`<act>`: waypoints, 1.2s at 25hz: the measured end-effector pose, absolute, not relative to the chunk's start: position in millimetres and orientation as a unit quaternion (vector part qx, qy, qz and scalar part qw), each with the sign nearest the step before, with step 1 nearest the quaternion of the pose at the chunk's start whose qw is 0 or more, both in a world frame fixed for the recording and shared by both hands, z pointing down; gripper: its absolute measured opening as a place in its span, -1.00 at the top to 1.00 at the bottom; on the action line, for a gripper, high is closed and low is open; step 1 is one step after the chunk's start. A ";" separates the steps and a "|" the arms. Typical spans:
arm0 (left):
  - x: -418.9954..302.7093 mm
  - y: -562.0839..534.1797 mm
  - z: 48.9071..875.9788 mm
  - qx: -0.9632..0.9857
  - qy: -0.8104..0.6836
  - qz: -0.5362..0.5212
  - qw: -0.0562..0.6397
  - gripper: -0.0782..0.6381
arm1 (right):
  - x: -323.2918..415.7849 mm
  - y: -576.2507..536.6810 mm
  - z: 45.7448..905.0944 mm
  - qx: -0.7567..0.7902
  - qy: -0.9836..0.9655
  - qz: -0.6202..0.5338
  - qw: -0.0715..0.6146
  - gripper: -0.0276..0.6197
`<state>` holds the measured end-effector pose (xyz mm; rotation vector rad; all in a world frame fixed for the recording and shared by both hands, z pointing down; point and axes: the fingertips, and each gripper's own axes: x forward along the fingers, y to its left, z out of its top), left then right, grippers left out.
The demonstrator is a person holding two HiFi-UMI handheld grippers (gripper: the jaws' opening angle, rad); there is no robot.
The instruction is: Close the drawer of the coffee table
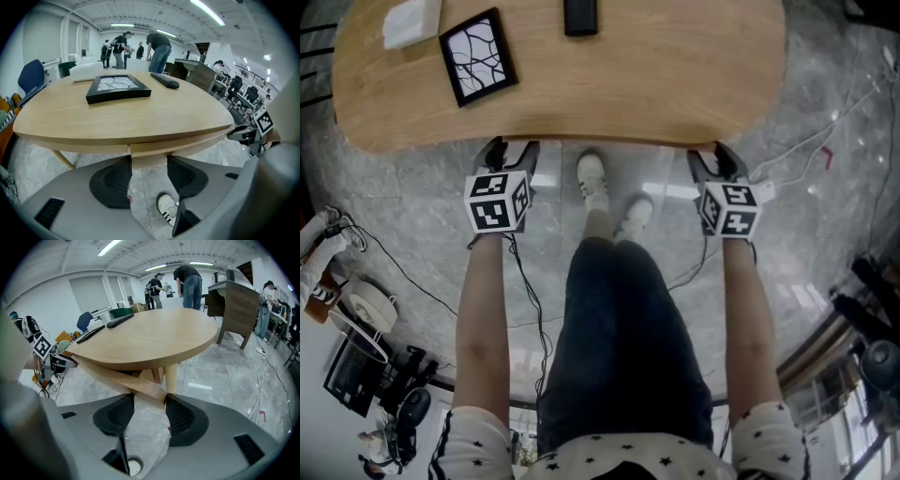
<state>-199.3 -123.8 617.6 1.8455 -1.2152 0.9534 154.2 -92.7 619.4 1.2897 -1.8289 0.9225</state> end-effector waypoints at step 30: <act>-196.2 -146.4 620.6 0.719 -0.485 0.349 0.355 0.10 | 156.7 -116.1 619.6 0.516 -0.712 0.337 0.336 0.24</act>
